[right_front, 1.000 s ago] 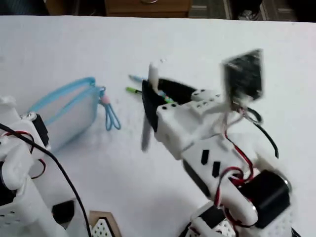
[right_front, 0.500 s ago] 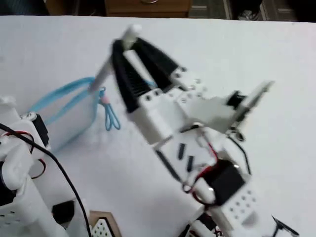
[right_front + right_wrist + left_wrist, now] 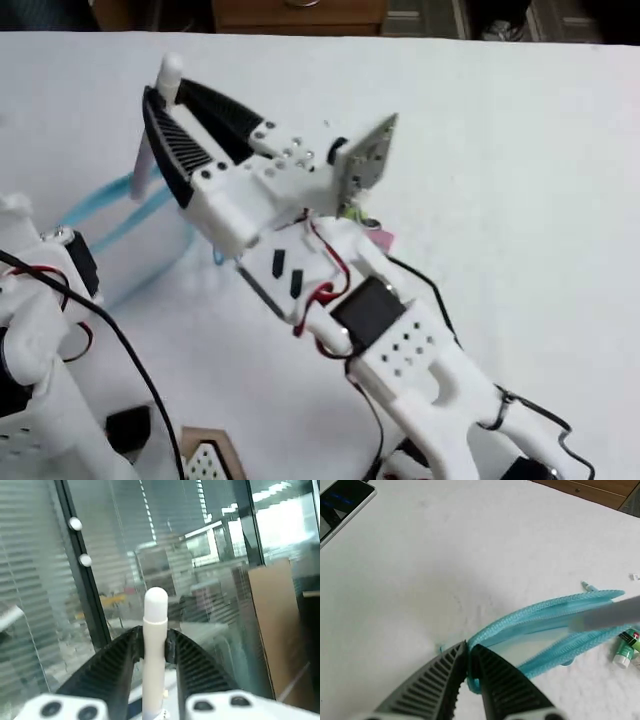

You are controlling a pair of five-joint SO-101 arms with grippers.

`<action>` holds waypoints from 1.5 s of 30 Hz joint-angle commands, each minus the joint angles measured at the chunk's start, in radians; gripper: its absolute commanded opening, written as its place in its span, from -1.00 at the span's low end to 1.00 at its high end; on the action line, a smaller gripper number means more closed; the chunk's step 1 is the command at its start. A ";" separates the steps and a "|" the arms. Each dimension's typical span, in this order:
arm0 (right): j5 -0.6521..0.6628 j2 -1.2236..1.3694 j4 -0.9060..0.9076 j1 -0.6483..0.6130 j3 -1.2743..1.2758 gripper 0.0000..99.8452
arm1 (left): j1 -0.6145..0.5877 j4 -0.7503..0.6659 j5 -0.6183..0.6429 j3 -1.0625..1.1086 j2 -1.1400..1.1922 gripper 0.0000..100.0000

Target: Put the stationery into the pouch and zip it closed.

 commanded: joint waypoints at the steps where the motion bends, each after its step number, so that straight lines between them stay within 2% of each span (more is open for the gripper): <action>1: 0.006 0.002 -0.048 -0.007 0.041 -0.97 | -0.004 -0.005 0.009 -0.003 -0.005 -0.95; 5: 0.008 0.002 -0.048 -0.025 0.110 -0.97 | -0.004 -0.005 0.011 -0.003 -0.005 -0.95; 8: 0.126 0.004 -0.019 -0.082 0.143 -0.96 | -0.004 -0.005 0.012 -0.003 -0.005 -0.95; 10: 0.176 -0.001 0.016 -0.117 0.153 -0.85 | -0.004 -0.005 0.012 -0.003 -0.005 -0.95; 14: 0.180 -0.005 0.091 -0.133 0.150 -0.55 | -0.004 -0.005 0.012 -0.003 -0.005 -0.95; 19: 0.176 -0.038 0.150 -0.097 0.072 -0.51 | -0.004 -0.005 0.012 -0.003 -0.005 -0.95; 22: 0.086 -0.058 0.326 -0.022 -0.064 -0.51 | -0.005 -0.005 0.012 -0.003 -0.005 -0.95; 24: 0.037 -0.042 0.489 0.074 -0.186 -0.50 | -0.005 -0.005 0.012 -0.003 -0.007 -0.95; 29: 0.032 0.156 0.931 0.338 -0.516 -0.50 | -0.005 -0.005 0.011 -0.003 -0.007 -0.95; 31: 0.135 0.269 1.124 0.400 -0.644 -0.50 | -0.005 -0.005 0.011 -0.003 -0.007 -0.95; 35: 0.540 0.515 1.423 0.403 -0.821 -0.50 | -0.005 -0.005 0.009 -0.003 -0.007 -0.95; 37: 0.697 0.636 1.511 0.374 -0.873 -0.50 | -0.005 -0.005 0.009 -0.003 -0.008 -0.95; 39: 0.753 0.750 1.547 0.354 -0.916 -0.50 | -0.005 -0.005 0.009 -0.003 -0.010 -0.95; 45: 0.770 1.084 1.524 0.352 -1.134 -0.50 | -0.005 -0.005 0.009 -0.003 -0.010 -0.95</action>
